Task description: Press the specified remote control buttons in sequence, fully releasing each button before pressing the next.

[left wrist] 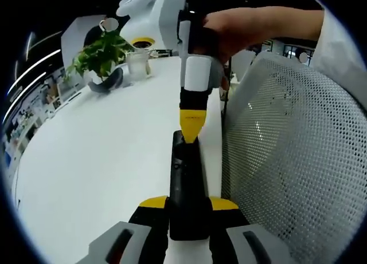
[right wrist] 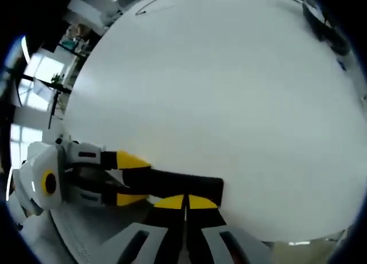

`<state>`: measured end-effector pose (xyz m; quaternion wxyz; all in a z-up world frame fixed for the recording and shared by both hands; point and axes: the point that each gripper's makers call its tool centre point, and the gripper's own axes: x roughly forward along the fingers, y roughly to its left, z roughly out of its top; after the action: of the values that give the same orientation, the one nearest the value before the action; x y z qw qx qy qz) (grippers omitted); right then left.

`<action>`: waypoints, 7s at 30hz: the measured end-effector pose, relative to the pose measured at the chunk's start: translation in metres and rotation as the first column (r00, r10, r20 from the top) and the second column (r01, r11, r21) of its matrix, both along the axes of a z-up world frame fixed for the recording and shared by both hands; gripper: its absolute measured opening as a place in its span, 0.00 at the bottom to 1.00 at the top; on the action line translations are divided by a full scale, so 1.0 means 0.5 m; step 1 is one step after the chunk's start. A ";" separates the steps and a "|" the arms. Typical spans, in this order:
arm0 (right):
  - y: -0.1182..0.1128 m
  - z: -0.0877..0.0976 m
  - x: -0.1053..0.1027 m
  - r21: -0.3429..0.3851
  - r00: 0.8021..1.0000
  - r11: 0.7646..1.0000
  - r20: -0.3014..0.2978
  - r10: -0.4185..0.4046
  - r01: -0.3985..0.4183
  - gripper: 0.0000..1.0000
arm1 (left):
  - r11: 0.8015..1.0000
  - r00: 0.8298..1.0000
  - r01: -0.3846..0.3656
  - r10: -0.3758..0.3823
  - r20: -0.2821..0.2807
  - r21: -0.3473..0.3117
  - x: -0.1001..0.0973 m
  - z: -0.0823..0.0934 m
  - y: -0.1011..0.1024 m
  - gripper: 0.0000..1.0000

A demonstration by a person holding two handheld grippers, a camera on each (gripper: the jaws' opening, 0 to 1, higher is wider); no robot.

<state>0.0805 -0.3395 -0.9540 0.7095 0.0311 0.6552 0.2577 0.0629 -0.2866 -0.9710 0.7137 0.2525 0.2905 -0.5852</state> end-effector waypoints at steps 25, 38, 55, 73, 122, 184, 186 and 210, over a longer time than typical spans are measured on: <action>0.013 -0.027 -0.002 -0.073 0.990 0.989 0.050 0.129 -0.126 0.00 | 1.000 1.000 -0.012 0.012 -0.018 -0.013 -0.001 -0.002 0.001 0.24; 0.013 -0.026 -0.004 -0.077 0.957 0.967 0.146 0.250 -0.241 0.00 | 1.000 1.000 -0.014 0.014 -0.023 -0.015 -0.001 -0.001 -0.001 0.24; 0.019 -0.021 -0.009 -0.094 0.912 0.926 0.158 0.378 -0.367 0.00 | 1.000 1.000 -0.014 0.013 -0.022 -0.016 -0.002 0.000 -0.002 0.24; 0.016 -0.026 -0.001 -0.152 0.893 0.910 0.183 0.411 -0.387 0.00 | 1.000 1.000 -0.013 0.013 -0.024 -0.019 0.001 -0.001 -0.001 0.24; 0.072 -0.026 0.012 -0.036 0.976 0.982 -0.122 0.182 -0.187 0.00 | 1.000 1.000 -0.002 0.001 -0.028 -0.020 0.002 0.000 -0.001 0.24; 0.056 -0.019 -0.012 -0.105 0.971 0.969 -0.115 0.209 -0.222 0.00 | 1.000 1.000 -0.009 0.009 -0.027 -0.016 0.004 0.002 -0.001 0.24; 0.057 -0.021 -0.009 -0.102 0.972 0.970 -0.095 0.213 -0.222 0.00 | 1.000 1.000 -0.008 0.008 -0.027 -0.018 0.005 0.002 -0.001 0.23; 0.059 -0.024 -0.009 -0.137 0.982 0.975 0.041 0.184 -0.177 0.00 | 1.000 1.000 -0.008 0.007 -0.025 -0.016 0.005 -0.001 0.000 0.24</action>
<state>0.0759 -0.3102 -0.9662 0.7009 -0.0828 0.6517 0.2778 0.0651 -0.2868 -0.9712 0.7143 0.2381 0.2956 -0.5879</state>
